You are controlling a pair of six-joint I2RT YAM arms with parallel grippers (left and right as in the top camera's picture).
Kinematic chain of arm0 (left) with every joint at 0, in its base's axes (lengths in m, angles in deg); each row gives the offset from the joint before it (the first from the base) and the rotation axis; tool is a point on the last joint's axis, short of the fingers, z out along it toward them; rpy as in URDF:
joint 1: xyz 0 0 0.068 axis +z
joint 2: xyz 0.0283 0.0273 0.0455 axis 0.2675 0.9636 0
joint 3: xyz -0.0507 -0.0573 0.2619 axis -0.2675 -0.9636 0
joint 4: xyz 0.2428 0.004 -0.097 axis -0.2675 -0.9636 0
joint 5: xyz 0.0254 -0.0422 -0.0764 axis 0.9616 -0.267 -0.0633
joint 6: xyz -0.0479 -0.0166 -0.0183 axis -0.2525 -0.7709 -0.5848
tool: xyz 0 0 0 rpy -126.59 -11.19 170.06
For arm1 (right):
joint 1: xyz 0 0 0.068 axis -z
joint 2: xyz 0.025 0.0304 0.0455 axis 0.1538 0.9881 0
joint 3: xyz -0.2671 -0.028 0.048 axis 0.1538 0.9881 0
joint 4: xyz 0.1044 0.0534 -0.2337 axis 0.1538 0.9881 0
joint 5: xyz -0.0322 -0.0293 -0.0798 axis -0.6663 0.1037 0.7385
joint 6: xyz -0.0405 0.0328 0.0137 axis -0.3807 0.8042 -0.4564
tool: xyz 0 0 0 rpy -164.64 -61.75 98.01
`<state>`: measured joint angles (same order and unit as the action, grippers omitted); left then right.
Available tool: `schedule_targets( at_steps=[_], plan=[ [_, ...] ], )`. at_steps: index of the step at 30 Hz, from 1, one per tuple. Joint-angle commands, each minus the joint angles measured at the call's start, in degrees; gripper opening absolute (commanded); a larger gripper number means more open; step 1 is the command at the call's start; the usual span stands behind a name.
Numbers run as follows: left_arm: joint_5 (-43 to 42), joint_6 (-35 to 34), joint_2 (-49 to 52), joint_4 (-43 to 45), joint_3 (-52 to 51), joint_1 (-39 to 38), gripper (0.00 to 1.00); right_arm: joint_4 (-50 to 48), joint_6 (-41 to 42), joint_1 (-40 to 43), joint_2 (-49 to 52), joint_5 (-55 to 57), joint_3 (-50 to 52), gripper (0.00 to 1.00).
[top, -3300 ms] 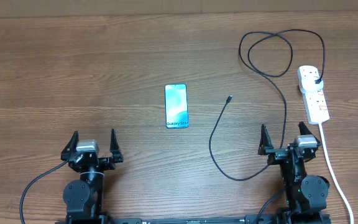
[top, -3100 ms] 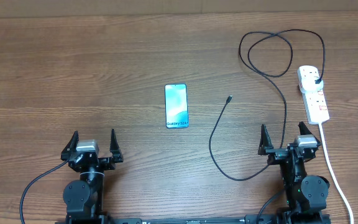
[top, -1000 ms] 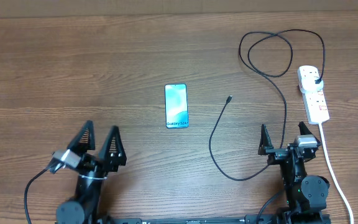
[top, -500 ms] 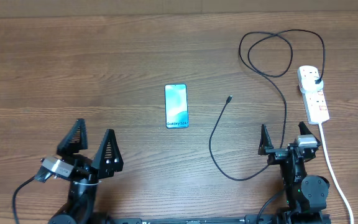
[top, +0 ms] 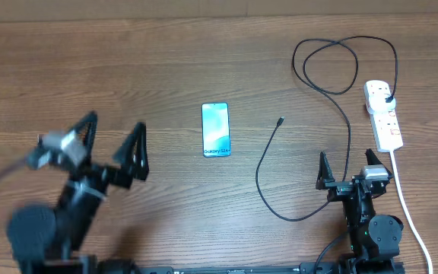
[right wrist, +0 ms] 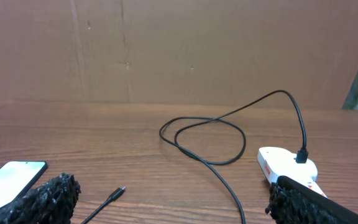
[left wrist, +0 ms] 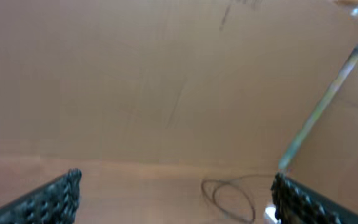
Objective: Plug charger to phone and switch on socket
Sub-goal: 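Raise the left arm and move the left gripper over the phone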
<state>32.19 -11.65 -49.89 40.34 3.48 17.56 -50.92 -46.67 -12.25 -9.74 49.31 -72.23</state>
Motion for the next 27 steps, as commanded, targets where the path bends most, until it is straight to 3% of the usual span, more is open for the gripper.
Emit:
schedule_targets(
  at_steps=[1, 5, 7, 10, 13, 17, 21, 27],
  plan=[
    [-1.66, 8.81, 11.45, -13.31, 14.99, 0.55, 1.0, -0.39, 0.31, 0.22, -0.55, 0.37, 0.61, 1.0],
    [-7.96, 9.16, 23.56, -26.43, 28.2, 0.57, 1.0, -0.39, 0.31, 0.2, -0.55, 0.37, 0.61, 1.0],
    [-15.19, 9.27, 28.22, -29.62, 31.67, 0.57, 1.0, -0.39, 0.31, 0.2, -0.57, 0.37, 0.61, 1.0],
    [-16.87, 10.56, 31.45, -28.59, 32.13, 0.55, 1.0, -0.39, 0.31, 0.2, -0.55, 0.37, 0.61, 1.0],
    [-13.09, 6.8, 34.77, -30.14, 32.15, -0.46, 1.0, -0.39, 0.31, 0.2, -0.57, 0.37, 0.61, 1.0],
    [-5.42, 6.82, 38.77, -36.09, 35.65, -4.7, 1.0, -0.39, 0.31, 0.2, -0.55, 0.39, 0.61, 1.0],
    [6.71, 6.86, 45.59, -45.88, 45.59, -11.32, 1.0, -0.39, 0.31, 0.2, -0.57, 0.37, 0.61, 1.0],
    [14.67, 6.84, 58.42, -58.49, 63.56, -18.53, 1.0, -0.39, 0.31, 0.2, -0.55, 0.37, 0.61, 1.0]
  ],
)
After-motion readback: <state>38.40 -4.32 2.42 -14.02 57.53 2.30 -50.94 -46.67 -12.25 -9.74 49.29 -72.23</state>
